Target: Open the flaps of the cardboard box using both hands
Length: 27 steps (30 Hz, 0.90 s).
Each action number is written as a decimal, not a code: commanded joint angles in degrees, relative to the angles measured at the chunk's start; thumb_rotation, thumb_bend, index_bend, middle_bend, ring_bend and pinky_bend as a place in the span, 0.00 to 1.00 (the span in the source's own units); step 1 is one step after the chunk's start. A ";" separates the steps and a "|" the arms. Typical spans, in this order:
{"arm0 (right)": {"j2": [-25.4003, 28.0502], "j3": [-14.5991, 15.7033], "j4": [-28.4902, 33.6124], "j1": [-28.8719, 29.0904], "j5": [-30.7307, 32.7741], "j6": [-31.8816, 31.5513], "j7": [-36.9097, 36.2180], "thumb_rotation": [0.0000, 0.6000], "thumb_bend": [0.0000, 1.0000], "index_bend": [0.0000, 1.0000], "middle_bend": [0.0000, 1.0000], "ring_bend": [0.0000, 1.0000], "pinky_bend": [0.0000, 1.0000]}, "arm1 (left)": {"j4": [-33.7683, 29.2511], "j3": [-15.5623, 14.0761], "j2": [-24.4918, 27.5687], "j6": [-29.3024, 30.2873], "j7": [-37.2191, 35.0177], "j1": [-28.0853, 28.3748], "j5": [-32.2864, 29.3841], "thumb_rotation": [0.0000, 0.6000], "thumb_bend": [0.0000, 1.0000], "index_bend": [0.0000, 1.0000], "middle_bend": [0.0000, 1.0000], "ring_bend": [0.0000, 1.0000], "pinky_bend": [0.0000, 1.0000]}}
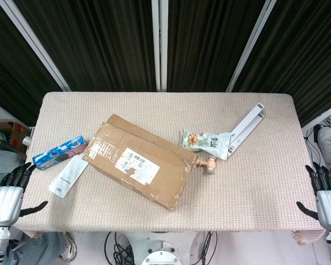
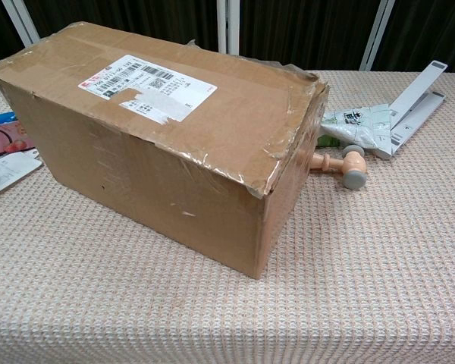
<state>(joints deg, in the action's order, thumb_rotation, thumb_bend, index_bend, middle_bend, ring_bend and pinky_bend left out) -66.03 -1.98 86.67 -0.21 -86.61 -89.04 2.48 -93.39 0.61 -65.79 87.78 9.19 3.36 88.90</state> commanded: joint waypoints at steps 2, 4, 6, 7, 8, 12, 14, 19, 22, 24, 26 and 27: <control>-0.06 -0.04 -0.09 0.25 -0.46 0.20 -0.39 1.00 0.04 0.00 0.00 0.00 0.00 | -0.23 -0.08 0.03 -0.39 0.37 0.13 -0.03 0.77 0.00 0.09 0.08 0.12 0.23; 0.00 -0.06 -0.02 0.39 -0.73 0.25 -0.56 1.00 0.04 0.00 0.00 0.00 0.00 | -0.60 -0.10 0.17 -0.59 0.81 0.25 0.03 0.77 0.00 0.09 0.08 0.12 0.23; 0.03 -0.14 -0.07 0.53 -0.88 0.34 -0.62 1.00 0.04 0.00 0.00 0.00 0.00 | -1.05 -0.01 0.31 -0.66 1.24 0.37 0.08 0.78 0.00 0.09 0.08 0.12 0.23; 0.03 -0.19 -0.03 0.58 -0.83 0.43 -0.58 1.00 0.04 0.00 0.00 0.00 0.00 | -1.27 0.03 0.38 -0.73 1.37 0.44 0.08 0.78 0.00 0.09 0.08 0.12 0.23; 0.08 -0.25 0.13 0.62 -0.72 0.55 -0.54 1.00 0.04 0.00 0.00 0.00 0.00 | -1.66 0.11 0.52 -0.93 1.47 0.59 0.02 0.78 0.00 0.09 0.08 0.12 0.23; 0.26 -0.61 0.30 0.56 -0.81 0.00 -1.45 1.00 0.06 0.00 0.00 0.00 0.00 | -3.33 0.94 1.60 -1.63 2.08 1.52 -0.21 0.84 0.00 0.09 0.08 0.12 0.23; 0.29 -0.96 -0.05 0.58 -0.80 -0.42 -1.92 1.00 0.07 0.00 0.00 0.00 0.00 | -3.90 1.66 2.05 -1.68 2.52 2.11 -0.20 0.85 0.00 0.09 0.08 0.12 0.23; 0.56 -1.12 -1.36 0.45 -0.96 -0.83 -3.00 1.00 0.08 0.00 0.00 0.00 0.00 | -6.37 4.09 3.66 -3.26 3.42 4.70 -0.74 0.85 0.00 0.09 0.08 0.12 0.24; 0.75 -1.19 -1.43 0.42 -0.81 -0.76 -3.31 1.00 0.12 0.00 0.00 0.00 0.00 | -9.75 6.36 5.55 -5.14 5.05 7.39 -1.07 0.85 0.00 0.09 0.09 0.12 0.24; 0.83 -1.20 -1.36 0.46 -1.09 -0.90 -3.32 1.00 0.13 0.00 0.00 0.00 0.00 | -12.29 8.85 7.14 -6.89 4.86 10.03 -1.68 0.85 0.00 0.09 0.10 0.12 0.24; 0.82 -1.13 -1.33 0.55 -1.49 -0.98 -3.06 1.00 0.13 0.00 0.00 0.00 0.00 | -14.60 12.14 9.08 -9.52 3.07 13.36 -3.32 0.84 0.00 0.10 0.11 0.12 0.24; 0.80 -1.12 -1.29 0.61 -1.65 -1.00 -3.00 1.00 0.13 0.00 0.00 0.00 0.00 | -15.27 13.77 9.70 -10.83 1.69 15.00 -4.32 0.83 0.00 0.11 0.11 0.12 0.24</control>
<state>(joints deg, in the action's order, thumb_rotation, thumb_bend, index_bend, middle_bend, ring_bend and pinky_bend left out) -65.23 -3.12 85.36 0.37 -88.21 -90.01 -0.57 -105.97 10.58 -58.41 80.17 13.11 14.54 86.74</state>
